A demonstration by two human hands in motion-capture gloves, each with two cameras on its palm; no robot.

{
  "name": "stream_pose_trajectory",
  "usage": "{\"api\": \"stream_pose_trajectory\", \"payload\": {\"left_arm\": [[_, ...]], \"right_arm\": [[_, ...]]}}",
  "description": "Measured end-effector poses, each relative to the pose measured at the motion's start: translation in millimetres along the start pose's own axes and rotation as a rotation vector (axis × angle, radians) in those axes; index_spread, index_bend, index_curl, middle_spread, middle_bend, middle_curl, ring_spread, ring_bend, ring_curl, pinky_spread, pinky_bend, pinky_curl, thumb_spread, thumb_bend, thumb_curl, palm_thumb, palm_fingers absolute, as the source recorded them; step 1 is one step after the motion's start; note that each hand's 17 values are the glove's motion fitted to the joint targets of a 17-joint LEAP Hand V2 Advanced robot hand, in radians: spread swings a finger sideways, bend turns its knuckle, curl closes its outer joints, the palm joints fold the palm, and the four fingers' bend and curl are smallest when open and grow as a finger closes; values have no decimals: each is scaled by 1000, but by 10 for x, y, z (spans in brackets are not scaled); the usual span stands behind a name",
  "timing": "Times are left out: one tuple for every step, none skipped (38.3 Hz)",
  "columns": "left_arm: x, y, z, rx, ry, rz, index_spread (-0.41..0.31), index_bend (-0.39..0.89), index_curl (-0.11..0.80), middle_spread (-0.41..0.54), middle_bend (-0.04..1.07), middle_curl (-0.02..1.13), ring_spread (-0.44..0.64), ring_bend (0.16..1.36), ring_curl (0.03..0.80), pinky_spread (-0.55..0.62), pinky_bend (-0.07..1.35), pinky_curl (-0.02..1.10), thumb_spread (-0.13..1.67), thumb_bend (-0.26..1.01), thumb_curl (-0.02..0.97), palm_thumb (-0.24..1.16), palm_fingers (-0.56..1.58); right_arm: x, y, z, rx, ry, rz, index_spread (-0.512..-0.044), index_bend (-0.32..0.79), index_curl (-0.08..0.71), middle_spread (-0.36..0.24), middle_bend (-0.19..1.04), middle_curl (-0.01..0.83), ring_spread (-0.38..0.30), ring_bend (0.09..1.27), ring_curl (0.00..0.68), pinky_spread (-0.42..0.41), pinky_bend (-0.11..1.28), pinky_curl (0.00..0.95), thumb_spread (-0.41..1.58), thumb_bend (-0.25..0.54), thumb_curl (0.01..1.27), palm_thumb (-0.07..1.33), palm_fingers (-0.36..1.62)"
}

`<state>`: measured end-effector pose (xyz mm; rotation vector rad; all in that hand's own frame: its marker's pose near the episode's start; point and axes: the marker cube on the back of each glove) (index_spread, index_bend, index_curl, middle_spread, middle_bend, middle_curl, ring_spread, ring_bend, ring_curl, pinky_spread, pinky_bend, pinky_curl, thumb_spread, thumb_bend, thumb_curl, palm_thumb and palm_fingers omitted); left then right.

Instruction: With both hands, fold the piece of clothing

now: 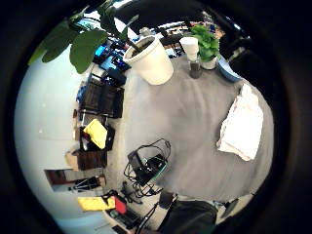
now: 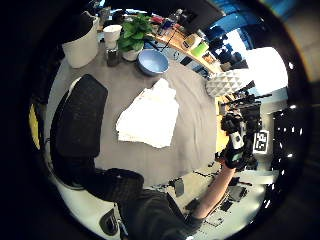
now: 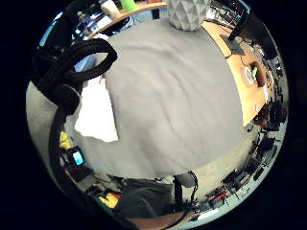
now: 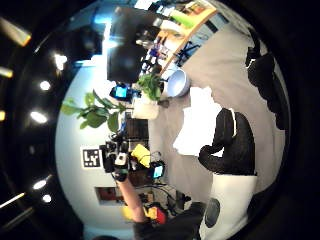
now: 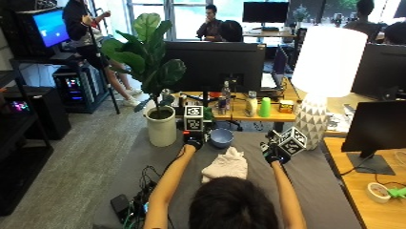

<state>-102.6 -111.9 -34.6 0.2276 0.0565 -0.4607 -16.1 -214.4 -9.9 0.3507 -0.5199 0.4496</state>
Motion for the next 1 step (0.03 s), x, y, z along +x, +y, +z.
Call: {"api": "stream_pose_trajectory", "payload": {"left_arm": [[7, -30, -4, 2, -5, -3, -114, 157, 364, -16, 138, 279, -12, 527, 347, -20, 449, 371, 1423, -5, 197, 301, 517]], "right_arm": [[13, 28, 2, -10, -10, 1, -169, 81, 226, -48, 247, 486, -146, 567, 442, -158, 610, 395, 1044, -14, 584, 944, 1084]]}}
